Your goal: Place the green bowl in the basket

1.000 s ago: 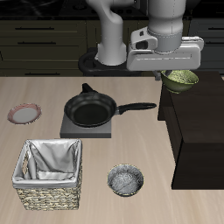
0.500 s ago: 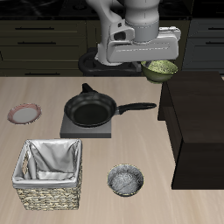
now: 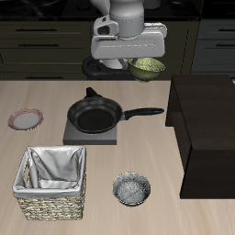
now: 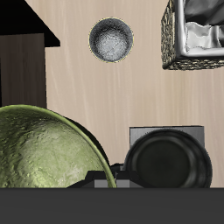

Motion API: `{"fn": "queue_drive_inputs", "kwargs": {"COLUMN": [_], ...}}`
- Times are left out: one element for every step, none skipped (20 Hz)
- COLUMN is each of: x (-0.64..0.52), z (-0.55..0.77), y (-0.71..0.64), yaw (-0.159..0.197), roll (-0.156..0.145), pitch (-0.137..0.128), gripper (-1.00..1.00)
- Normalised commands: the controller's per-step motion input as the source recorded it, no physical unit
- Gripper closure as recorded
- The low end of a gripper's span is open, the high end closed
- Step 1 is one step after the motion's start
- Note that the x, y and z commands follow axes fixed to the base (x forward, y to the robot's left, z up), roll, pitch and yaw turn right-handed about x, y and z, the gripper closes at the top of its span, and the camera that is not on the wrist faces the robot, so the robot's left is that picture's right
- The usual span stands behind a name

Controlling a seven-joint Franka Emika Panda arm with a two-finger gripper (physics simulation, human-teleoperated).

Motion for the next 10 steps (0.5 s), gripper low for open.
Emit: {"fn": "queue_drive_inputs", "kwargs": {"x": [-0.08,-0.09,-0.12,-0.05,0.00,0.05,0.00,0.18,0.23,0.20], "z": [0.05,-0.02,0.15,0.08,0.08,0.31,0.10,0.36,0.19,0.13], "y": [-0.40,-0.33,-0.20,-0.31,-0.56,-0.85,-0.12,-0.68,-0.31,-0.38], "yaw": [0.002,-0.042,0.049,0.013,-0.018,0.029,0.029,0.021,0.009,-0.035], "roll": [-0.035,0.012,0.000,-0.048,-0.053,-0.092,0.035,-0.047,-0.008,-0.049], "pitch": [-0.027,0.069,-0.083,-0.071,0.045,-0.119,-0.028,-0.114,-0.026,0.007], "gripper": [1.00,1.00,1.00,1.00,1.00,1.00,1.00,1.00,1.00,1.00]}}
